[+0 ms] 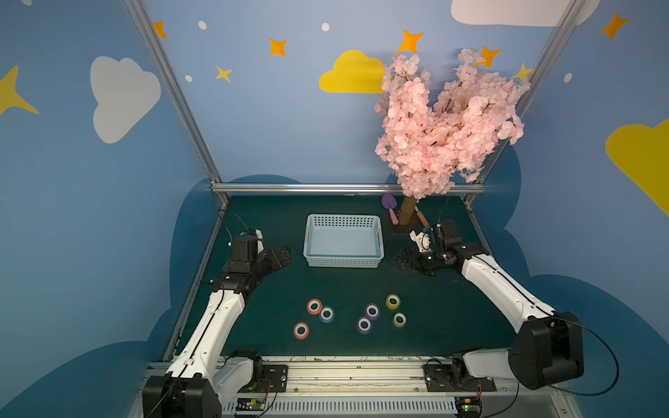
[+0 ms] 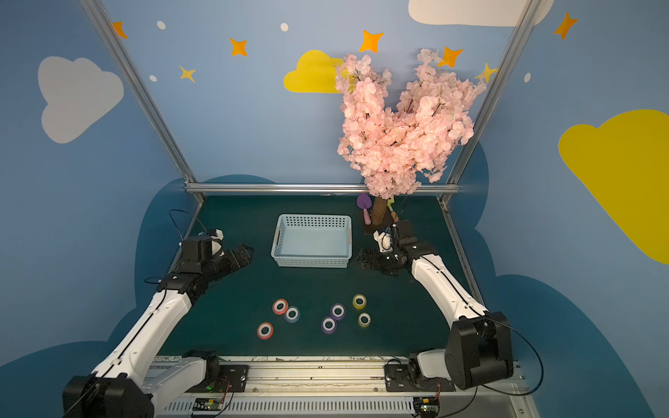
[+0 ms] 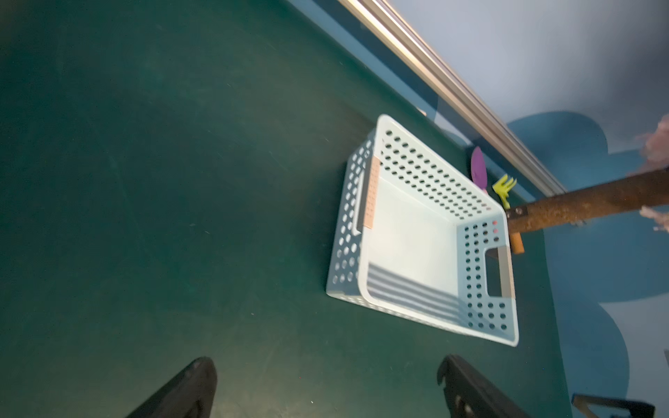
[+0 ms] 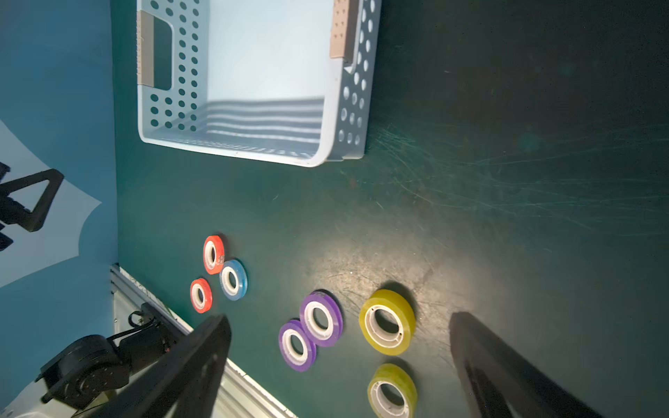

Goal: Put the transparent tape into the storage box
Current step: Pick up the tape at the center of the board.

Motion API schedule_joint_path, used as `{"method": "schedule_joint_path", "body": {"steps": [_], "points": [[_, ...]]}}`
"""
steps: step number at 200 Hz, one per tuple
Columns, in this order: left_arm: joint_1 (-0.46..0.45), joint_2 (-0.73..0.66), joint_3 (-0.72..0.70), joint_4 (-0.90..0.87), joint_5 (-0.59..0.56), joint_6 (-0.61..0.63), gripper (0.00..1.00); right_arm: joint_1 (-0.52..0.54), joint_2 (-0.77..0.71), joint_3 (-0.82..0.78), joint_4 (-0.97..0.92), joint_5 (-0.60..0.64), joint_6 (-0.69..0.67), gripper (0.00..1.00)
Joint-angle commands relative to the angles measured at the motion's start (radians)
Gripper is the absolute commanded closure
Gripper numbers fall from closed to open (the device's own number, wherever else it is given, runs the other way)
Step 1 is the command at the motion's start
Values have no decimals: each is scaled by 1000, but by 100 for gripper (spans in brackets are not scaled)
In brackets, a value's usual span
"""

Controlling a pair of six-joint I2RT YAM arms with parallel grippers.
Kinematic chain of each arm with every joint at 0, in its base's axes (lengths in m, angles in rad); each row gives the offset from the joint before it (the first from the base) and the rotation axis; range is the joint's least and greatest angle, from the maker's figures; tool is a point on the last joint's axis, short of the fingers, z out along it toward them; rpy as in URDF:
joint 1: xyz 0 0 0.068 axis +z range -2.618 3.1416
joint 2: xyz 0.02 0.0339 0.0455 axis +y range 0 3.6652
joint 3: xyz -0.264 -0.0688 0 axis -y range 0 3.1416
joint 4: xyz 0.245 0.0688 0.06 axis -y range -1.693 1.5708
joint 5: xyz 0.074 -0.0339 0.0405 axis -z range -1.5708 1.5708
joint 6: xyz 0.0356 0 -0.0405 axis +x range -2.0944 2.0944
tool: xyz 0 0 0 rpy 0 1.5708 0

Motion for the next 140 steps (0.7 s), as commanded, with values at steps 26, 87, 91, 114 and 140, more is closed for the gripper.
{"method": "schedule_joint_path", "body": {"steps": [26, 87, 91, 114, 140], "points": [[-84, 86, 72, -67, 106, -5, 0, 79, 52, 65, -84, 38, 59, 3], [-151, 149, 96, -116, 146, 48, 0, 181, 10, -17, -150, 200, 161, 4], [-153, 150, 97, -123, 152, 49, 0, 186, 3, -28, -157, 208, 169, 4], [-164, 152, 96, -147, 187, 64, 0, 218, -24, -62, -215, 257, 190, 4], [-176, 154, 90, -165, 193, 72, 0, 265, -40, -89, -261, 311, 189, 4]]}}
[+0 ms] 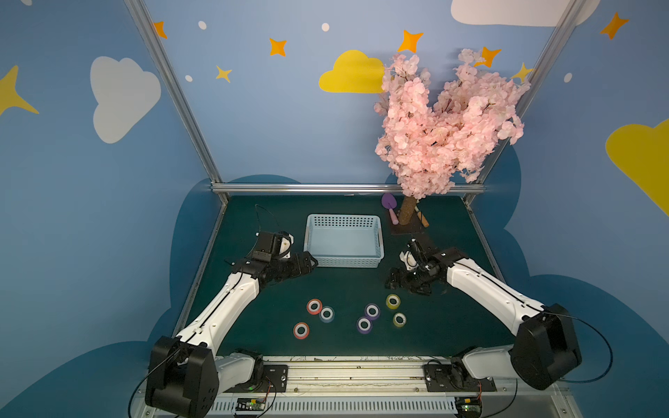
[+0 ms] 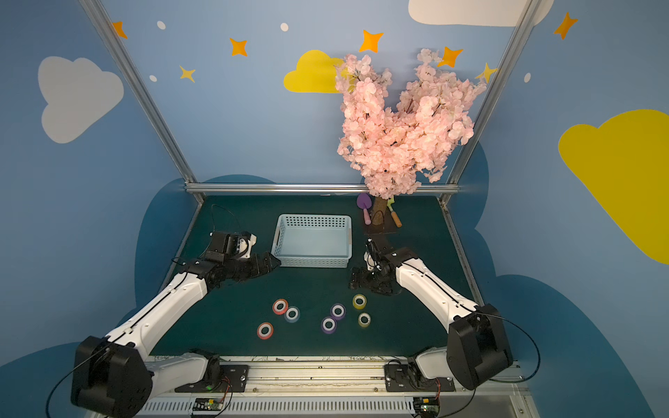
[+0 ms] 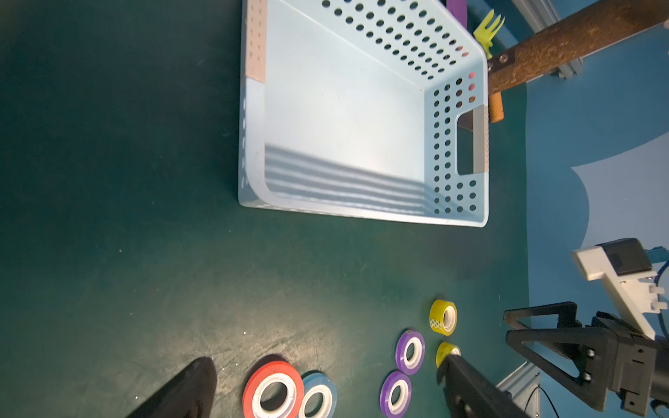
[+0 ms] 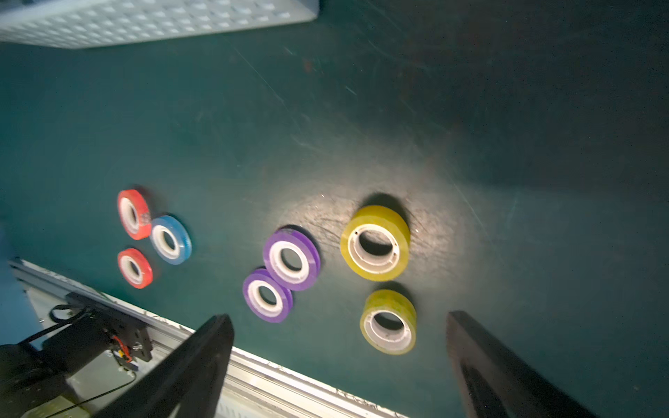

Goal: Put the transparent tape into the storage box
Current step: Pick up the tape at the center of the board.

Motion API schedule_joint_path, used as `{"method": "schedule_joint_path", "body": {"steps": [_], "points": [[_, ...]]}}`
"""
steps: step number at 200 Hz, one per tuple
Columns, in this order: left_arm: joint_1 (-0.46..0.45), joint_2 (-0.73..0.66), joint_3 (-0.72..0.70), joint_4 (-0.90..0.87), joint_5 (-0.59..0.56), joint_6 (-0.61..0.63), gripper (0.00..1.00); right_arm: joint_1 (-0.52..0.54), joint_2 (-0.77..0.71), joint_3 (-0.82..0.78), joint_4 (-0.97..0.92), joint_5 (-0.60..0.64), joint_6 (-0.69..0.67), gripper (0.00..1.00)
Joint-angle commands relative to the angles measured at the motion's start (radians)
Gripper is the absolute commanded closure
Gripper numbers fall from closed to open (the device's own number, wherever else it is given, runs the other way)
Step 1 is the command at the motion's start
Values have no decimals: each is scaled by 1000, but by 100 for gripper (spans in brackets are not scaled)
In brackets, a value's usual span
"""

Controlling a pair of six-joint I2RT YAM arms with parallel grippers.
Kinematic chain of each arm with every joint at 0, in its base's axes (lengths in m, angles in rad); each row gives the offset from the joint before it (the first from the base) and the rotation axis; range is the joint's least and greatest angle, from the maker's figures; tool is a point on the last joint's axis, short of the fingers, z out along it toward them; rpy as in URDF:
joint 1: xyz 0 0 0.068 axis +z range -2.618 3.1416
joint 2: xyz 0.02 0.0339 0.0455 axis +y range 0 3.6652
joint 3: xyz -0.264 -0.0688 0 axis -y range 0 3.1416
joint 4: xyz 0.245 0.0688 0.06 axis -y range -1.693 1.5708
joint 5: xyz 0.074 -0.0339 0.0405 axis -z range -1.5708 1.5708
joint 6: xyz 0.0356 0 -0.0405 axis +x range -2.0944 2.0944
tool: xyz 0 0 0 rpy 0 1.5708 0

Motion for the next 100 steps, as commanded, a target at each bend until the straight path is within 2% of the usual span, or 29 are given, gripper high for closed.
{"method": "schedule_joint_path", "body": {"steps": [1, 59, 100], "points": [[-11, 4, 18, -45, 35, 31, 0, 39, -32, -22, -87, 84, 22, 4], [-17, -39, -33, -44, 9, -10, 0, 148, 40, -5, -119, 154, 50, 8], [-16, -78, -74, -32, -9, -36, 0, 170, 133, 28, -105, 175, 66, 11]]}}
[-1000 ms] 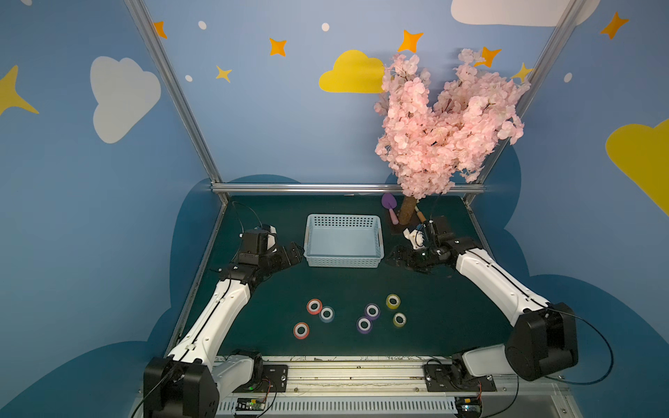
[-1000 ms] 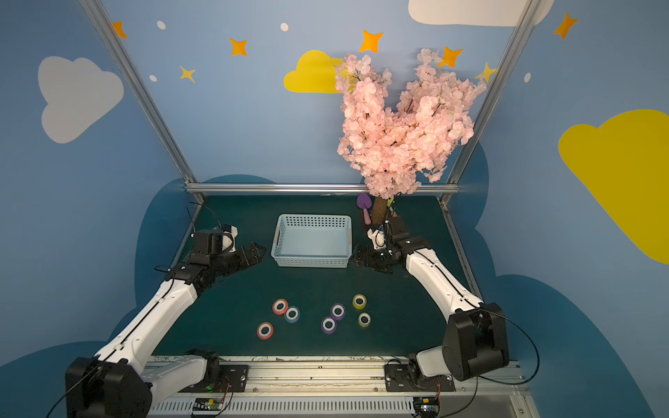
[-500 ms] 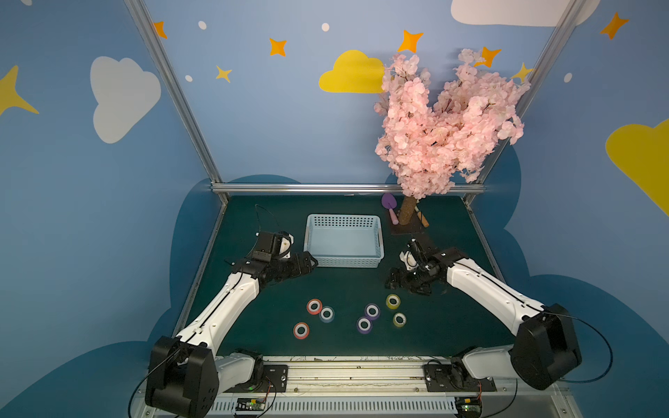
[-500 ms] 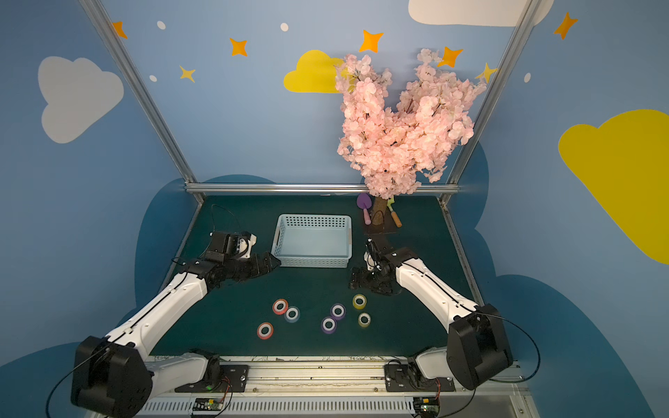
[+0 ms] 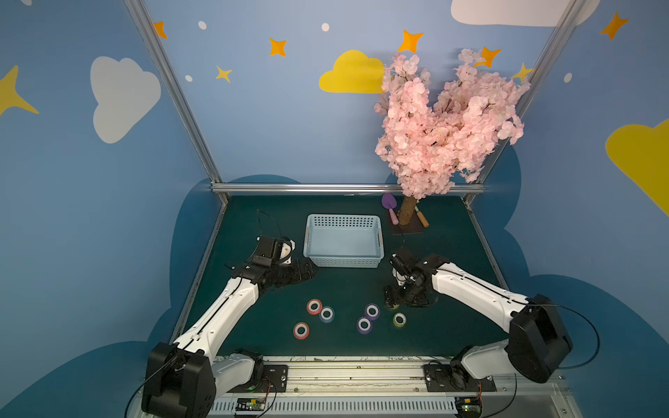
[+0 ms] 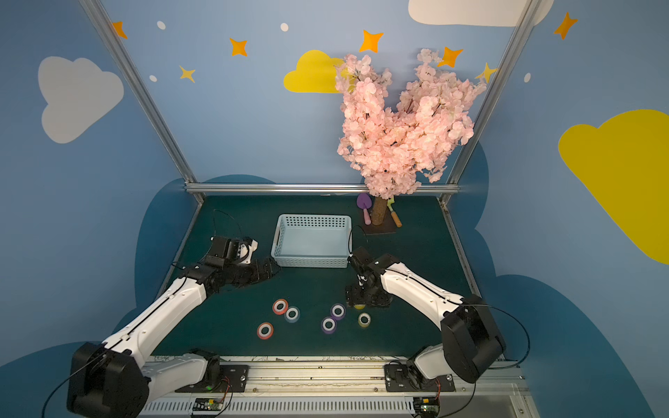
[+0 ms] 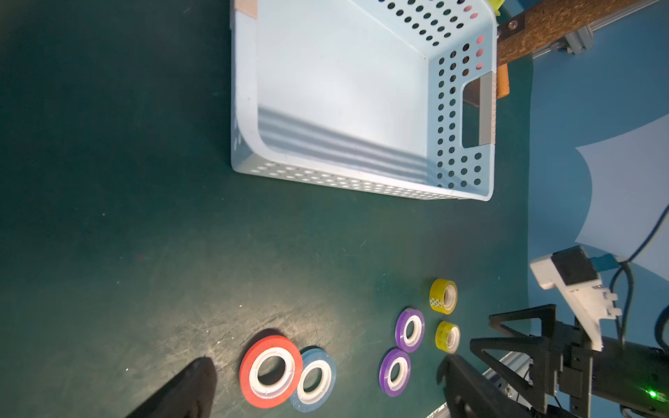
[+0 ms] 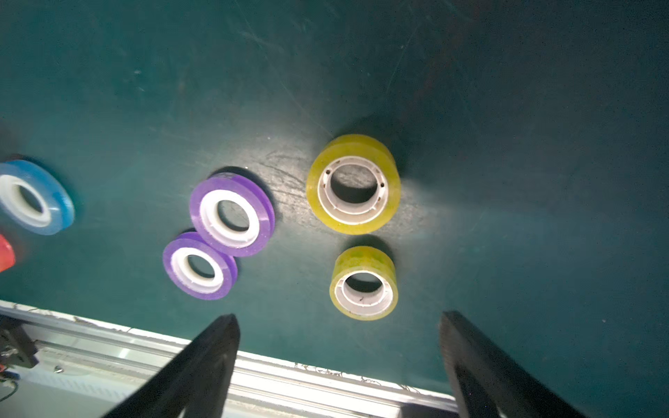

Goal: Put the transparent tape into the storage box
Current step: Pick up the tape at the center of the board.

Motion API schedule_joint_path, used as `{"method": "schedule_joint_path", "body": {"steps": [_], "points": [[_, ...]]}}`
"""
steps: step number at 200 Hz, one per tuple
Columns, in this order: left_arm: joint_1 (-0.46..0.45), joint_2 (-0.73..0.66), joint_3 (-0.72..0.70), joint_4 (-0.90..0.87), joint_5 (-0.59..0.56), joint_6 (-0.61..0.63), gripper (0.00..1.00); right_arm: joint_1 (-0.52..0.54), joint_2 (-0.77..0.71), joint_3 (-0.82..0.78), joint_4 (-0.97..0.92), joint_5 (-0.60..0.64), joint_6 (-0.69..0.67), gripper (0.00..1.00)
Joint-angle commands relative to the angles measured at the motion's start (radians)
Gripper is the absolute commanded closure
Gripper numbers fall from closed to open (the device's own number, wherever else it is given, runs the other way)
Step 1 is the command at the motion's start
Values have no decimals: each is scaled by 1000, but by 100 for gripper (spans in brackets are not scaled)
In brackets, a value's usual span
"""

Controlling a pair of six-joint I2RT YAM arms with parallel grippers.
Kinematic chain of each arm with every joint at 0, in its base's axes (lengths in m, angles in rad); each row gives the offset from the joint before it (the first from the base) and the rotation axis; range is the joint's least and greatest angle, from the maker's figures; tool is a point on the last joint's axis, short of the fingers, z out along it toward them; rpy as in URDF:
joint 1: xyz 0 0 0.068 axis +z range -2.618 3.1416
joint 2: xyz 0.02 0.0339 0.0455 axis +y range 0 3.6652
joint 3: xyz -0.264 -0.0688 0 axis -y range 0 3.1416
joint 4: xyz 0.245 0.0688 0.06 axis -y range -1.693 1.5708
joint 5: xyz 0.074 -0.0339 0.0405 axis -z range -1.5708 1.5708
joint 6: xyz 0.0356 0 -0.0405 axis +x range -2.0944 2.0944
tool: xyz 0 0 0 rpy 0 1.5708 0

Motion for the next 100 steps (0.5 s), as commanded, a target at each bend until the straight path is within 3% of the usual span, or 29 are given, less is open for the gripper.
{"method": "schedule_joint_path", "body": {"steps": [1, 100], "points": [[-1, -29, -23, -14, -18, -19, 0, 10, 45, 39, -19, 36, 20, 11], [-1, -57, -49, -15, -43, -42, 0, 16, 241, 149, -38, 111, 30, 11]]}}
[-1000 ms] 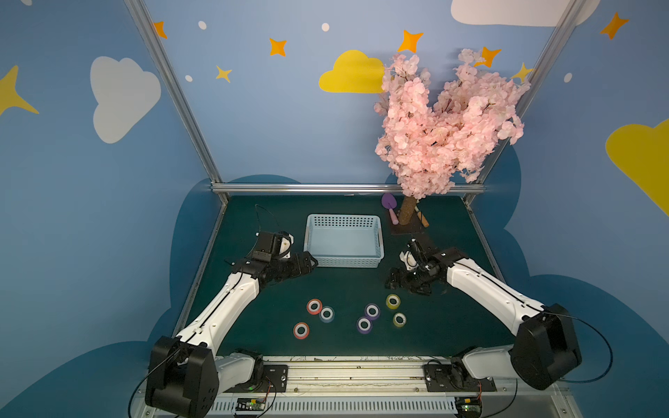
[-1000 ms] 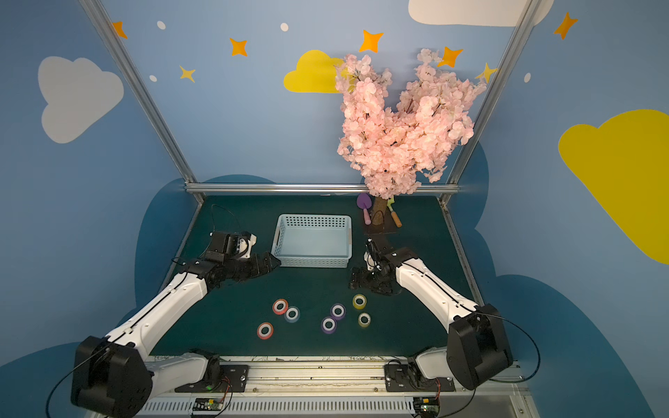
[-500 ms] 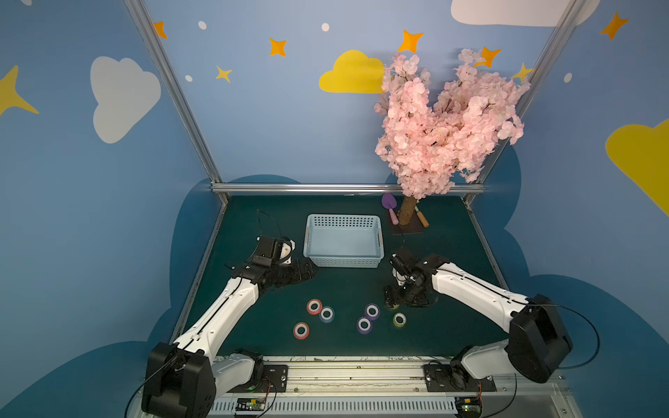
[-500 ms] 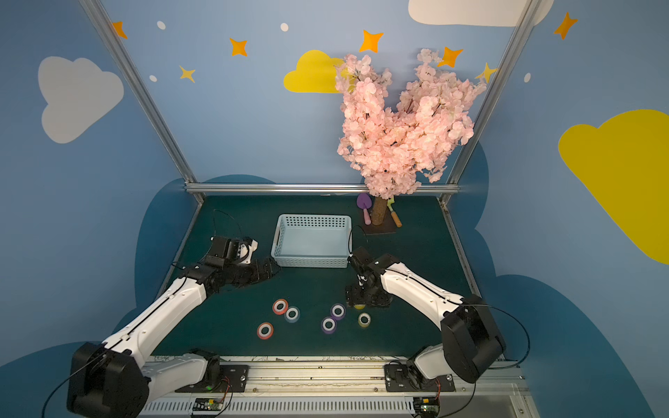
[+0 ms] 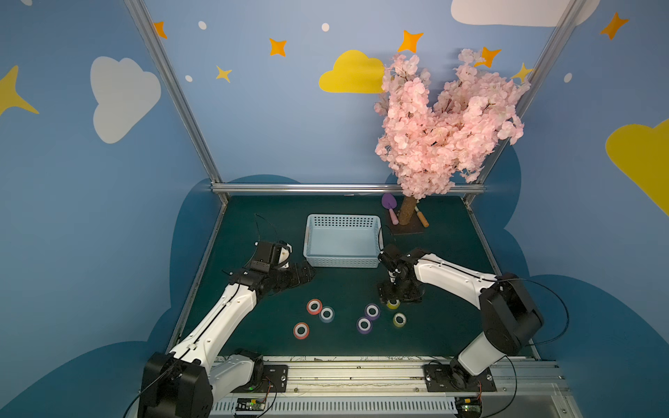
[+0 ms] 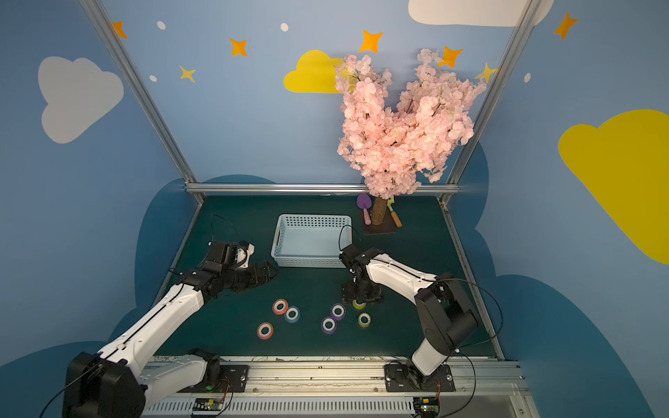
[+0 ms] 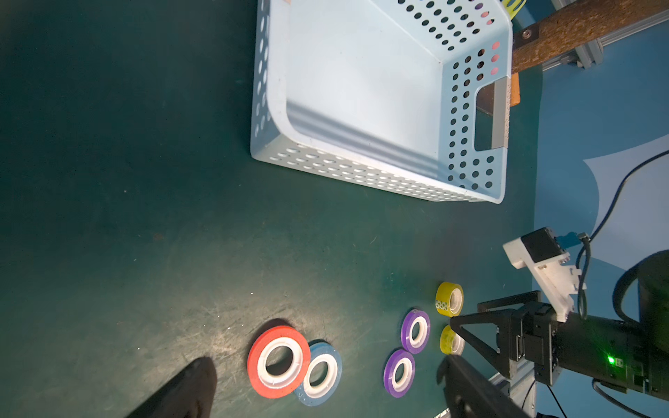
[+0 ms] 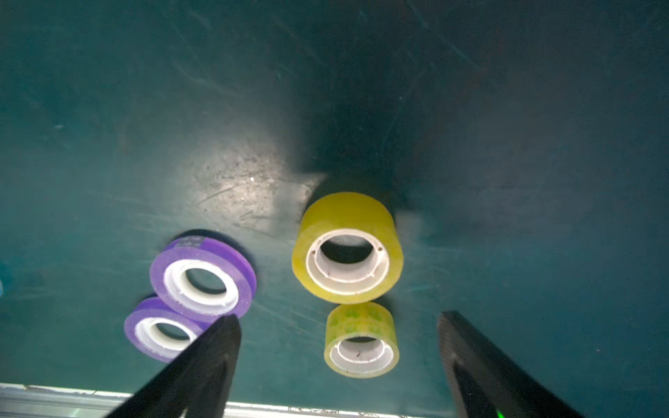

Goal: Put the transparent tape into the storage box
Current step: Pick up the tape at the center of the board.

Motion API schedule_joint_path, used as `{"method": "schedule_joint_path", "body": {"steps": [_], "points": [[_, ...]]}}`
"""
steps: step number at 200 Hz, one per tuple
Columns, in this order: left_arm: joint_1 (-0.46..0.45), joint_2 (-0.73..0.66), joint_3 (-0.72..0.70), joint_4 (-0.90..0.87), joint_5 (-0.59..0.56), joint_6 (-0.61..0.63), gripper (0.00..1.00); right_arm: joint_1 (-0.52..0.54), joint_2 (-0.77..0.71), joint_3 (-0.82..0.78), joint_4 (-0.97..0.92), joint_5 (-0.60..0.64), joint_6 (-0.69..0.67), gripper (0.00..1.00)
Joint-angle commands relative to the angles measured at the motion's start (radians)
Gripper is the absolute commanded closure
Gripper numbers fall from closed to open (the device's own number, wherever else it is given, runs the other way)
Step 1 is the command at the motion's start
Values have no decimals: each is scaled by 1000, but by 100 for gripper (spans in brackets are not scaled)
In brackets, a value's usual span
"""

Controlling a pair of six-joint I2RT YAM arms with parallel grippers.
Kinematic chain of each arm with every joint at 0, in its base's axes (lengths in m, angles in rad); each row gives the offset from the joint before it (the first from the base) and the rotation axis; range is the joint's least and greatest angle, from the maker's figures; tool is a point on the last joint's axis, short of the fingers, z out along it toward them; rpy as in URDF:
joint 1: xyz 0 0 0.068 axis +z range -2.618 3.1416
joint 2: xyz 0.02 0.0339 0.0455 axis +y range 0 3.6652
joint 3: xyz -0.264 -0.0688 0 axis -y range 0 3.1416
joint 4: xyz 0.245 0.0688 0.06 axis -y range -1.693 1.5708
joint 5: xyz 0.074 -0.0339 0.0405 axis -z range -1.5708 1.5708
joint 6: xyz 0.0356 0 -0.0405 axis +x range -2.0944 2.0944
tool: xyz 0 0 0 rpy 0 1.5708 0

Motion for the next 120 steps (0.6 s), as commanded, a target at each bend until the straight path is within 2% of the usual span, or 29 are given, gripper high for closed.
{"method": "schedule_joint_path", "body": {"steps": [1, 56, 120], "points": [[-1, -10, -7, -14, -13, -4, 0, 5, 47, 47, -44, 46, 10, 11], [-1, -5, -7, -14, -15, -11, 0, 2, 118, 68, -48, 44, 3, 16], [-1, -5, -14, -15, -19, -15, 0, -7, 148, 64, -35, 17, 3, 36]]}}
